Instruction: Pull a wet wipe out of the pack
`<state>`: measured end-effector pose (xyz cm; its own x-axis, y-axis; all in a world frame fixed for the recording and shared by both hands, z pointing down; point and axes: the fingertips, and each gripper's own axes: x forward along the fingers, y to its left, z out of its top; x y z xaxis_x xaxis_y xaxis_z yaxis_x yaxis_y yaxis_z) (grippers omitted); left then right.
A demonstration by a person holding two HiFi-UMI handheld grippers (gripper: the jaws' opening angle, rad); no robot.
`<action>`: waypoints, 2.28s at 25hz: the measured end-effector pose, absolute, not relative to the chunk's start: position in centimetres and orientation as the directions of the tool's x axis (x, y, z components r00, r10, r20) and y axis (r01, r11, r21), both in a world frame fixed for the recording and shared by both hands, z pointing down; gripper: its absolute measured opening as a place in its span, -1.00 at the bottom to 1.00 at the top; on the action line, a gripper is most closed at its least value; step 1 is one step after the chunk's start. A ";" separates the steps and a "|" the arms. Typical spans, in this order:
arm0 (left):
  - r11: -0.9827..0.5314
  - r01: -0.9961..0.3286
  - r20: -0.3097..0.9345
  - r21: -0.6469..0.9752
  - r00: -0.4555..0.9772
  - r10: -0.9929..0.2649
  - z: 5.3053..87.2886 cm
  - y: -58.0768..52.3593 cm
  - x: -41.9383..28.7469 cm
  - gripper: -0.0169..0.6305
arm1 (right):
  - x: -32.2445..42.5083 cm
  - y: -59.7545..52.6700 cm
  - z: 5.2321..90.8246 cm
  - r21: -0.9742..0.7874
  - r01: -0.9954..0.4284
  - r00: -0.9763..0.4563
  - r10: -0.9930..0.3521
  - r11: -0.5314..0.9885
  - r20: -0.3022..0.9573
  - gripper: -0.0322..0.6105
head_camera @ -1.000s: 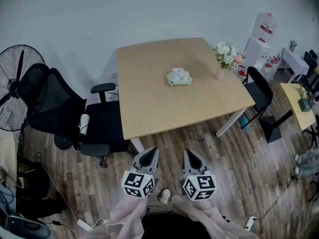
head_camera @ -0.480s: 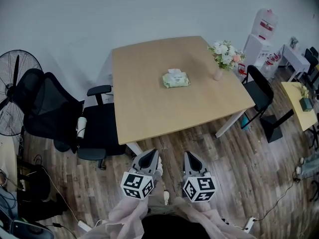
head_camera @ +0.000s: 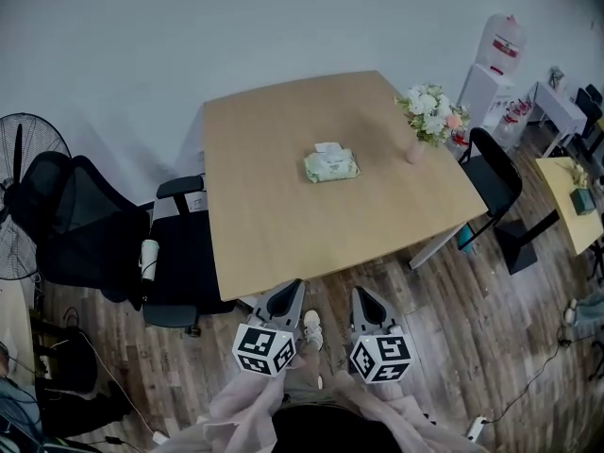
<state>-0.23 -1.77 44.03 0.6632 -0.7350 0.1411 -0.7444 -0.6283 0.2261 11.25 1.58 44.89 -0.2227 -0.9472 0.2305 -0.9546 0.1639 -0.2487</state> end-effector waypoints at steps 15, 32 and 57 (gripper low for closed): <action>-0.631 -0.732 0.148 0.259 0.675 -0.722 43.5 -16.1 1.9 -0.91 | 12.8 -13.1 44.3 -0.241 -0.957 -0.220 -0.942 0.158 0.255 -0.86; -0.630 -0.728 0.145 0.270 0.677 -0.721 44.4 -25.2 3.3 -0.91 | 13.8 -22.6 45.3 -0.233 -0.957 -0.234 -0.933 0.172 0.274 -0.86; -0.562 -0.774 0.201 0.291 0.624 -0.755 46.0 -29.3 3.4 -0.91 | 14.6 -28.2 46.9 -0.204 -0.952 -0.288 -0.886 0.226 0.362 -0.86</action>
